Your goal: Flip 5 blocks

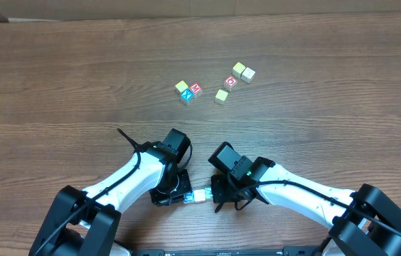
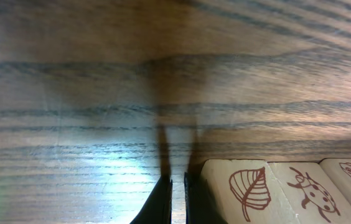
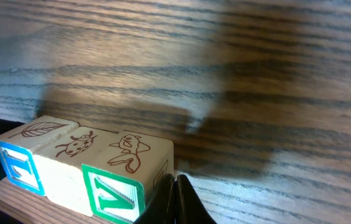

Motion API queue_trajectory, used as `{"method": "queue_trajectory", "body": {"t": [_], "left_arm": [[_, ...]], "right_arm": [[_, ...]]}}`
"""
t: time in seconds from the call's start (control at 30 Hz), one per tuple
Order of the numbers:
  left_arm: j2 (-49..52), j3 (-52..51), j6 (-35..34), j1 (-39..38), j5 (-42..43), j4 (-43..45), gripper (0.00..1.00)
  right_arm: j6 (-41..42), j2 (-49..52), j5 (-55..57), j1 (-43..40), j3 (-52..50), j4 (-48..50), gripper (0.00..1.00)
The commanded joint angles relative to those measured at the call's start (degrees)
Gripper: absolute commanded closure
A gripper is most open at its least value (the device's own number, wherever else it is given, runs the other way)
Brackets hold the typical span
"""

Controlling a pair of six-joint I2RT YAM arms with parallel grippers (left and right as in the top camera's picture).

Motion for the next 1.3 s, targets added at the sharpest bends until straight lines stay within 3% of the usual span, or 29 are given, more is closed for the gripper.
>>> {"method": "queue_trajectory", "body": {"t": [0.0,0.83,1.27], "left_arm": [[2.19,-0.15,2.89,-0.44,1.33,3.67,0.96],[2.19,-0.15,11.52,-0.44,-2.08,10.45,0.96],[6.78,-0.15,18.67,-0.44,-2.95,13.27,0.96]], "right_arm": [[2.97,0.24,-4.28,0.26,-0.02,0.94,0.96],[12.02,0.24,-4.79,0.26,-0.02,2.91,0.96],[21.24,0.24,-4.70,0.26,-0.02,6.69,0.96]]}}
